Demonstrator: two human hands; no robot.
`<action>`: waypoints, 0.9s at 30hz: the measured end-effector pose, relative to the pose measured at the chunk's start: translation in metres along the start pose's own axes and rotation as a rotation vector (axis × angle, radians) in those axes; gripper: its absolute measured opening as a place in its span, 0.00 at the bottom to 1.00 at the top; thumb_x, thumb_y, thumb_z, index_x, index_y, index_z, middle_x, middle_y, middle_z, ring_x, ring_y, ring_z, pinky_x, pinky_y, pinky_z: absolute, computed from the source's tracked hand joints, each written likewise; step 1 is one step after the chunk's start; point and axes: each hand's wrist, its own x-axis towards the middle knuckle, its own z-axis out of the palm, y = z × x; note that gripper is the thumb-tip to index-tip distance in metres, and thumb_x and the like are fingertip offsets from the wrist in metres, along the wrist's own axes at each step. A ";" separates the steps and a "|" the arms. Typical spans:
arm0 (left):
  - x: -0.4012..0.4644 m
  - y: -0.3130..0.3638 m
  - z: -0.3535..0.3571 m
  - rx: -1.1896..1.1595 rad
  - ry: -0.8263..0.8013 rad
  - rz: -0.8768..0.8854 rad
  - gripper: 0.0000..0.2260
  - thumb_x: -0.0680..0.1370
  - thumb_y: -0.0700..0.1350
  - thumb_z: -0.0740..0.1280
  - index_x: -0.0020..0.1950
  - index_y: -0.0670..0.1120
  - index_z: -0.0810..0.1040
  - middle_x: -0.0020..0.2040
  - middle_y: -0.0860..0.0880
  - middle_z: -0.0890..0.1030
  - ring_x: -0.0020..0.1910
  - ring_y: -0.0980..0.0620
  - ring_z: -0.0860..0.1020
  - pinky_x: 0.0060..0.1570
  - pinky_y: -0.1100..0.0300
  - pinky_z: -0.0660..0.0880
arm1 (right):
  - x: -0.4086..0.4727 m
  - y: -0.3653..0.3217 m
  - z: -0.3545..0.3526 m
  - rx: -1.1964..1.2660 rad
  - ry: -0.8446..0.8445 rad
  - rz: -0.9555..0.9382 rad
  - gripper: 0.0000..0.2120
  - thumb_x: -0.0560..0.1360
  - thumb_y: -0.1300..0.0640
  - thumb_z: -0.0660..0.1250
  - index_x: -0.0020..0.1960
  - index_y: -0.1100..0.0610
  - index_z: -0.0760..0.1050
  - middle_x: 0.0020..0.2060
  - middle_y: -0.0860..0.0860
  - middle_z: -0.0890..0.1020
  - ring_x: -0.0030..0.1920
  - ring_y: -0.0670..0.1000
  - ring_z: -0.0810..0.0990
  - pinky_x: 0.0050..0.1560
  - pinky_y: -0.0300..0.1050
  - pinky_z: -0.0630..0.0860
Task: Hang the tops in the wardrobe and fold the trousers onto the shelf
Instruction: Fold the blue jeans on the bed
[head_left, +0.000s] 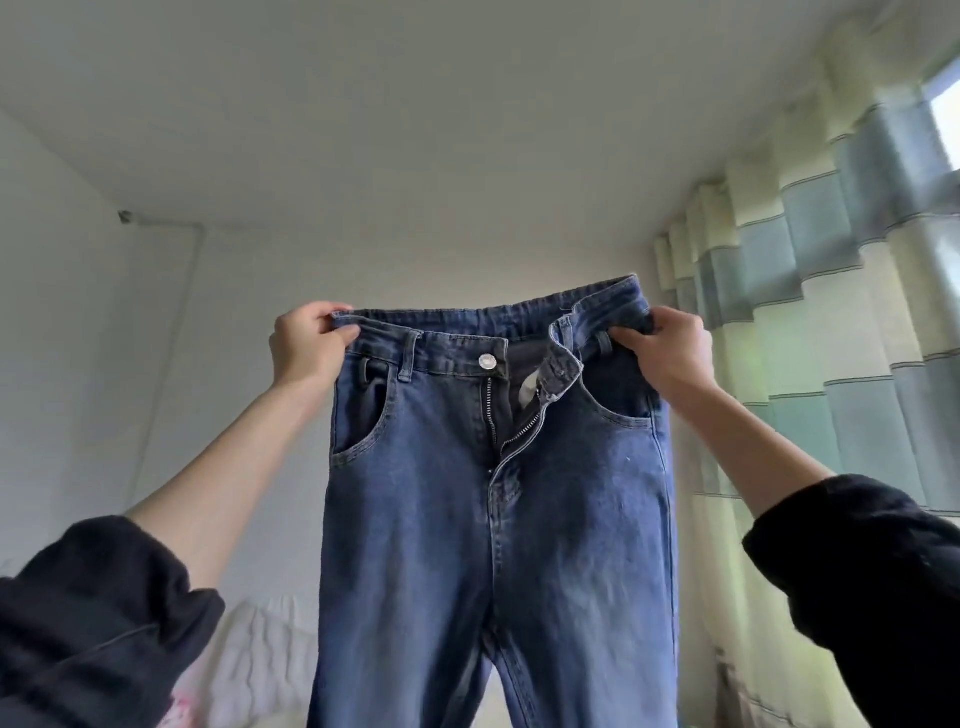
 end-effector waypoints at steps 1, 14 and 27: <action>0.001 0.009 0.002 -0.023 0.002 0.030 0.12 0.73 0.35 0.70 0.55 0.44 0.81 0.48 0.46 0.81 0.46 0.51 0.77 0.50 0.64 0.71 | 0.005 -0.004 -0.007 -0.005 0.029 -0.009 0.09 0.72 0.52 0.71 0.41 0.57 0.76 0.36 0.54 0.76 0.42 0.55 0.74 0.42 0.45 0.70; -0.006 0.040 0.023 -0.102 -0.068 0.059 0.13 0.72 0.36 0.71 0.56 0.44 0.81 0.47 0.48 0.81 0.47 0.52 0.78 0.54 0.63 0.72 | 0.025 -0.006 -0.051 -0.096 0.023 -0.007 0.08 0.71 0.50 0.72 0.45 0.54 0.80 0.41 0.55 0.79 0.44 0.56 0.77 0.48 0.49 0.76; -0.145 -0.141 0.056 -0.007 -0.575 -0.563 0.13 0.70 0.32 0.72 0.55 0.38 0.80 0.39 0.47 0.80 0.41 0.50 0.77 0.45 0.60 0.72 | -0.098 0.184 -0.002 -0.237 -0.565 0.597 0.10 0.65 0.62 0.76 0.45 0.65 0.81 0.38 0.56 0.80 0.40 0.53 0.78 0.40 0.44 0.78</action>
